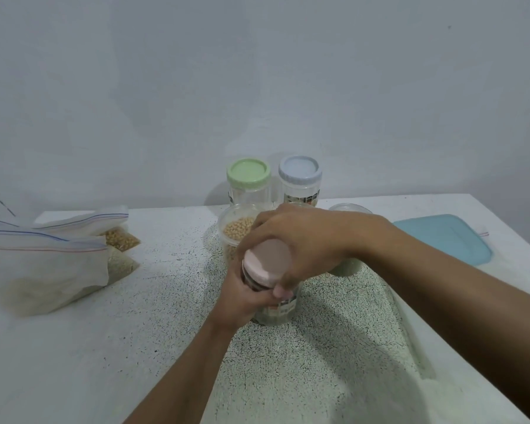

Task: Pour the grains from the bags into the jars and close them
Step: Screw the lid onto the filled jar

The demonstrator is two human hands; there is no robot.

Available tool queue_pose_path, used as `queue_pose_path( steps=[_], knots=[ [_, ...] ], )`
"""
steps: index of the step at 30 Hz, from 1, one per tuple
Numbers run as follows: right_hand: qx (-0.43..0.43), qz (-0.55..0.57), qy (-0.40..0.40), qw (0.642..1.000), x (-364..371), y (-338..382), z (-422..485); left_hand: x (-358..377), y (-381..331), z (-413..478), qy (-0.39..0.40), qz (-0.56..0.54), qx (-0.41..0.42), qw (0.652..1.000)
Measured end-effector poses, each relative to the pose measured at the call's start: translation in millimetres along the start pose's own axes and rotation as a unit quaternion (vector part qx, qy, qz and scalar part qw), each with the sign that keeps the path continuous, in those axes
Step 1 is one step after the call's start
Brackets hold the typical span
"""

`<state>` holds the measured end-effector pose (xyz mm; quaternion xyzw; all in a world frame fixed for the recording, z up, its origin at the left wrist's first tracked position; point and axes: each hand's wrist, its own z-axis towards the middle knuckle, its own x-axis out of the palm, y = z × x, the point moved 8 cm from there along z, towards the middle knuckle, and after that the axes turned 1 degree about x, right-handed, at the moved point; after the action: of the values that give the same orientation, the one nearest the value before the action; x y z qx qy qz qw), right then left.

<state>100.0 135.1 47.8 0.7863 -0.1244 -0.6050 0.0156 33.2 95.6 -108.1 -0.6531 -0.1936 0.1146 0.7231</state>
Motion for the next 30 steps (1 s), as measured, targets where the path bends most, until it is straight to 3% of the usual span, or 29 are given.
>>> queue_pose_path(
  steps=[13, 16, 21, 24, 30],
  knots=[
    [0.208, -0.154, -0.131, 0.957, 0.9, -15.8, -0.3, 1.9, 2.4, 0.1, -0.002, -0.007, -0.014, 1.0],
    [0.195, -0.127, -0.128, 0.964, -8.5, -21.8, -7.3, 1.9, -1.2, -0.1, -0.006, -0.003, -0.006, 1.0],
    [0.017, 0.013, 0.017, 1.0, 9.9, -7.6, -6.5, 0.9, -0.4, -0.7, -0.009, -0.007, -0.011, 1.0],
    [0.023, 0.035, -0.021, 0.999, 10.5, -10.3, -6.6, 1.0, -2.0, -1.4, -0.01, 0.004, -0.008, 1.0],
    [0.105, -0.063, -0.105, 0.987, 13.0, -14.5, 4.1, 3.0, -2.6, -2.7, -0.004, 0.021, -0.009, 1.0]
  ],
)
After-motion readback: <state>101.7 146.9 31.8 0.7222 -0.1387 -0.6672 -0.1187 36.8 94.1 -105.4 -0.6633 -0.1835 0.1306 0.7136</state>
